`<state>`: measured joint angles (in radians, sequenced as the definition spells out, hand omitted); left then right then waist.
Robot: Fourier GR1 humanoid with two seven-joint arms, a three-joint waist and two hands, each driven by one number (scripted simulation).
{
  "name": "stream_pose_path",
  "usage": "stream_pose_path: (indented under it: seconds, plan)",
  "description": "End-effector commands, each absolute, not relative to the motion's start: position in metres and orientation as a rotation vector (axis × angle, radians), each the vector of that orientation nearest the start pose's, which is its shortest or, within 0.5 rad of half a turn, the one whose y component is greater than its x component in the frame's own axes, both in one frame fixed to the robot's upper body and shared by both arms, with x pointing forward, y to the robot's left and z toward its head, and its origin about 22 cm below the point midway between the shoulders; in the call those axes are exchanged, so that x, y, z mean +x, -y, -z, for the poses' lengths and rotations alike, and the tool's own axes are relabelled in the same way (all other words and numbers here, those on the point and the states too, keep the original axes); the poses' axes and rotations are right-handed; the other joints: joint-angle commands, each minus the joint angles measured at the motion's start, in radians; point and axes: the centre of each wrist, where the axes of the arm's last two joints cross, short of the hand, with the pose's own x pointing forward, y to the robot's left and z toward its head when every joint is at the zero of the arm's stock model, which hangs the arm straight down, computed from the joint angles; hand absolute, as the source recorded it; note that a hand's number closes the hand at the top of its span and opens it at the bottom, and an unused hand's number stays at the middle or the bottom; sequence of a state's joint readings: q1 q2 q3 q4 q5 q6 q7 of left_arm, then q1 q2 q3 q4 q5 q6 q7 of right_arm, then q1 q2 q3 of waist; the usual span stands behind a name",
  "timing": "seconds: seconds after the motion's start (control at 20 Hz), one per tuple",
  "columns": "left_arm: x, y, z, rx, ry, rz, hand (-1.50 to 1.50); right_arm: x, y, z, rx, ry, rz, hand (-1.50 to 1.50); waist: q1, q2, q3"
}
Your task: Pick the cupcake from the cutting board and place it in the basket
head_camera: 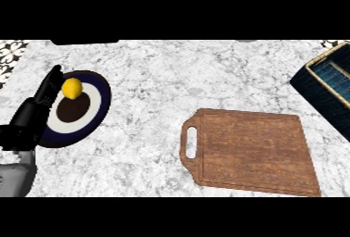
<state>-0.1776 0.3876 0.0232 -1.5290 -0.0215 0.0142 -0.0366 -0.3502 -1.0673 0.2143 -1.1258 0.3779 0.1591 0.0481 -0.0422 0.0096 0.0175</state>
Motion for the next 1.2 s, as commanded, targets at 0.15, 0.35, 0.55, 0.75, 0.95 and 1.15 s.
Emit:
stream_pose_path:
  seconds: [0.15, 0.35, 0.55, 0.75, 0.95, 1.15]
  plan:
    - [0.281, -0.307, -0.067, 0.327, 1.722, 0.321, 0.00, 0.291, 0.510, -0.223, -1.013, 1.517, -0.779, 1.50, 0.001, -0.007, 0.005]
    - [0.284, -0.302, -0.066, 0.307, 1.710, 0.332, 0.00, 0.278, 0.539, -0.254, -0.824, 1.792, -0.634, 1.50, 0.001, -0.005, -0.001]
    - [0.287, -0.299, -0.075, 0.289, 1.747, 0.364, 0.00, 0.250, 0.572, -0.289, -0.762, 1.919, -0.617, 1.50, 0.045, 0.009, -0.006]
    - [0.291, -0.293, -0.082, 0.273, 1.756, 0.373, 0.00, 0.221, 0.593, -0.328, -0.627, 1.970, -0.638, 1.50, 0.071, 0.009, -0.010]
    - [0.292, -0.277, -0.074, 0.236, 1.758, 0.396, 0.00, 0.211, 0.594, -0.358, -0.563, 1.937, -0.658, 1.50, 0.098, 0.011, -0.014]
    - [0.292, -0.275, -0.074, 0.239, 1.759, 0.403, 0.00, 0.212, 0.584, -0.380, -0.527, 1.866, -0.752, 1.50, 0.107, 0.009, -0.015]
